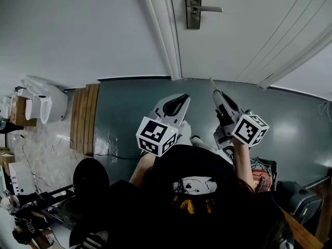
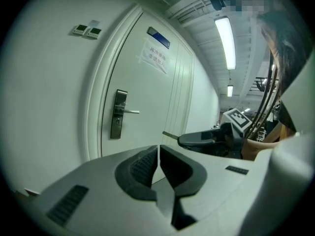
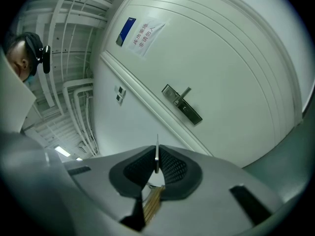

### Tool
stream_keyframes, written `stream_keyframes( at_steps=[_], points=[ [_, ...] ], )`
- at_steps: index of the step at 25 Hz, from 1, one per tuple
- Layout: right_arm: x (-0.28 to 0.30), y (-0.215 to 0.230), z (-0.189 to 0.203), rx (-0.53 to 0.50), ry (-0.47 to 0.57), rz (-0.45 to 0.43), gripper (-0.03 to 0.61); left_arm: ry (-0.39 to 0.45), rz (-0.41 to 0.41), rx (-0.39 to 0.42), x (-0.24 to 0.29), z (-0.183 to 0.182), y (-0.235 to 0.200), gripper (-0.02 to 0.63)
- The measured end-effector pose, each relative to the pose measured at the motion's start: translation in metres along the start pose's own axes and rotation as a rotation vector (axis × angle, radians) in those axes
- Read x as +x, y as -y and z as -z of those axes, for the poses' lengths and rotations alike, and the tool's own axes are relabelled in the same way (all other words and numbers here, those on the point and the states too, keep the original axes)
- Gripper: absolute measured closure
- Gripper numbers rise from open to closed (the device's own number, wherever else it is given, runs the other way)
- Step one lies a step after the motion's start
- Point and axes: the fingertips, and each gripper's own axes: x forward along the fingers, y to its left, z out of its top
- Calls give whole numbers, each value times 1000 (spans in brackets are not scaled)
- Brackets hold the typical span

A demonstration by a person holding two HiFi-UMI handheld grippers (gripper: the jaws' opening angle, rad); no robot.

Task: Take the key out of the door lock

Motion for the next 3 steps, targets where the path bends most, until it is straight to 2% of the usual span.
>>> stream_keyframes(
  at_steps=[3],
  points=[
    [1,4,-7,-16,9,5,558,-7,7,9,4,0,0,594]
  ],
)
